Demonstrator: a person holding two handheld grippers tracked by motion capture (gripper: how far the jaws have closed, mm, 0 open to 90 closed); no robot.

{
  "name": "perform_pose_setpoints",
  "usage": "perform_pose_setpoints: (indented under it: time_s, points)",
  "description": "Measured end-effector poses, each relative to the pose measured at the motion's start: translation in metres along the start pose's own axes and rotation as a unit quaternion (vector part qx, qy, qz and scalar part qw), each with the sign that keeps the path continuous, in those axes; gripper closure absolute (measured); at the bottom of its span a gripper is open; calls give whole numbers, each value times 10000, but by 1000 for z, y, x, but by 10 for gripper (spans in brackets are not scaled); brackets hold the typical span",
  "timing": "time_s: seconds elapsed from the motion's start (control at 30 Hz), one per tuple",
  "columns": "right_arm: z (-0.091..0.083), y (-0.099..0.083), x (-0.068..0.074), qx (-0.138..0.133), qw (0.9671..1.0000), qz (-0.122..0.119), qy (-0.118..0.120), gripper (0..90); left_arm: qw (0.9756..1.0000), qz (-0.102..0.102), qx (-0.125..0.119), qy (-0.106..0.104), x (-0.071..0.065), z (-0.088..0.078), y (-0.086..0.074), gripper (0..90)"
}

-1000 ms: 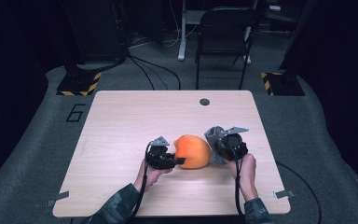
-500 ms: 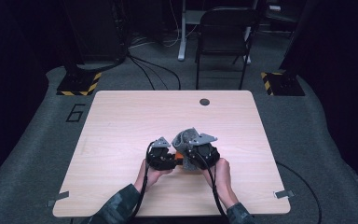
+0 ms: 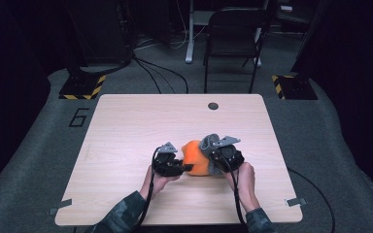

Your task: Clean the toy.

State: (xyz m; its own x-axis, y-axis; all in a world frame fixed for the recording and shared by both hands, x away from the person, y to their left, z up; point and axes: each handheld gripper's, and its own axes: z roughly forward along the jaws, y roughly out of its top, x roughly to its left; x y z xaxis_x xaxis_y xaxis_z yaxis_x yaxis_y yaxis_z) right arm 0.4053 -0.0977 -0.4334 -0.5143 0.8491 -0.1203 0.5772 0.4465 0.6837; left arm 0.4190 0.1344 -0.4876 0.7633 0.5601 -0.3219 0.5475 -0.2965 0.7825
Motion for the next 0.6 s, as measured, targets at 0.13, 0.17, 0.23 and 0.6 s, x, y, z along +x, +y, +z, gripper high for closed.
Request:
perform_pose_setpoints:
  time_s: [0.13,0.17,0.23,0.6]
  points:
    - [10,-11,-19,201,9995,221,-102,693,10000,6,2,-8,0,0,0,698]
    - [13,-14,-23,243,9993,242,-143,693,10000,-1,2,-15,0,0,0,697]
    - [21,-20,-29,380,9986,319,-196,693,10000,1,17,-17,1,0,0,697]
    - [54,-39,-38,917,9948,412,-159,688,10000,25,2,-36,1,-1,0,696]
